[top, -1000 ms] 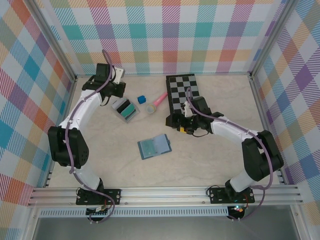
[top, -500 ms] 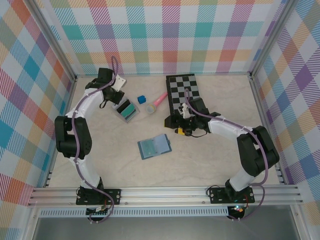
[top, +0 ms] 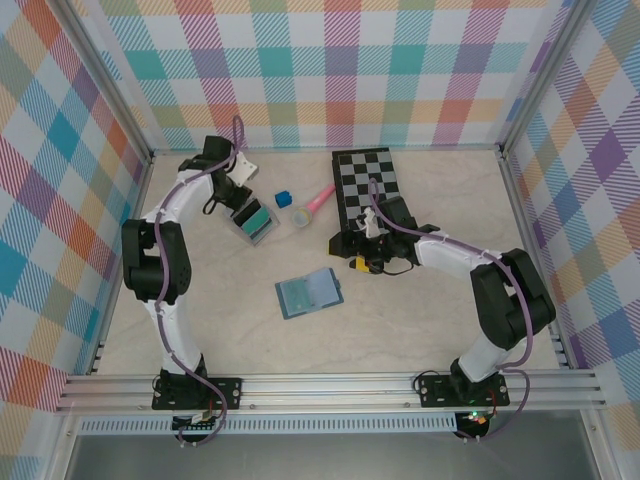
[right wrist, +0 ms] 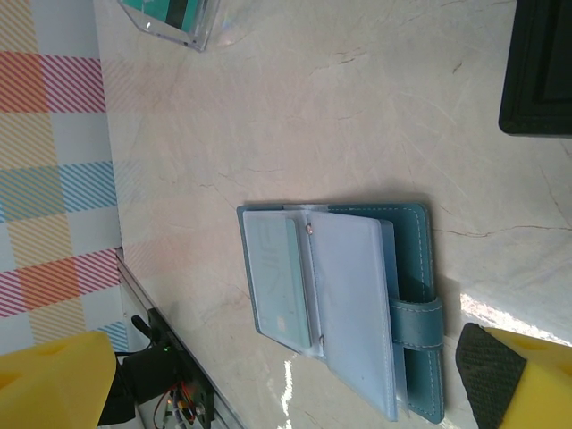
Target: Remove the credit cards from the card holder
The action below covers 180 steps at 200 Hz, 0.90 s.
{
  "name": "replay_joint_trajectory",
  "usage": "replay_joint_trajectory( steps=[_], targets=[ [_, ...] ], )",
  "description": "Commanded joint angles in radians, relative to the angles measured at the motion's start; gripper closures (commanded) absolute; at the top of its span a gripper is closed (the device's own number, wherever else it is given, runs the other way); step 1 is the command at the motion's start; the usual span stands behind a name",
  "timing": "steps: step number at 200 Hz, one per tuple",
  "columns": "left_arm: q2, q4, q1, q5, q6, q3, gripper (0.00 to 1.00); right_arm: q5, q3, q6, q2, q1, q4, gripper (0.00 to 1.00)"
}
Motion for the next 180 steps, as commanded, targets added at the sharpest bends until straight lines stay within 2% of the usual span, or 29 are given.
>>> replay_joint_trajectory(
  steps=[1, 16, 35, 68, 90, 108, 137, 163, 180],
  targets=[
    [0.021, -0.05, 0.011, -0.006, 0.016, 0.04, 0.99, -0.025, 0.026, 0.01, 0.005, -0.004, 0.015, 0.0],
    [0.026, -0.045, 0.011, -0.042, -0.021, 0.055, 0.83, -0.028, 0.028, 0.014, 0.008, -0.003, 0.016, 0.0],
    [0.024, -0.034, 0.011, -0.063, -0.045, 0.065, 0.73, -0.032, 0.033, 0.019, 0.013, -0.004, 0.023, 0.0],
    [0.013, -0.033, 0.011, -0.052, -0.082, 0.081, 0.71, -0.035, 0.039, 0.021, 0.019, -0.003, 0.024, 0.0],
    [-0.02, -0.012, 0.011, -0.05, -0.159, 0.087, 0.69, -0.03, 0.041, 0.014, 0.018, -0.003, 0.016, 0.0],
    [-0.067, 0.005, 0.011, -0.055, -0.277, 0.09, 0.63, -0.017, 0.052, -0.006, 0.014, 0.004, -0.006, 0.0],
    [-0.177, 0.032, 0.011, -0.094, -0.517, 0.029, 0.43, 0.05, 0.086, -0.058, 0.004, 0.042, -0.067, 0.0],
    [-0.313, 0.072, 0.012, -0.092, -0.727, -0.124, 0.29, 0.127, 0.13, -0.11, -0.001, 0.104, -0.141, 0.01],
    [-0.402, 0.058, 0.011, -0.181, -0.934, -0.236, 0.17, 0.208, 0.16, -0.148, 0.001, 0.155, -0.204, 0.02]
  ],
)
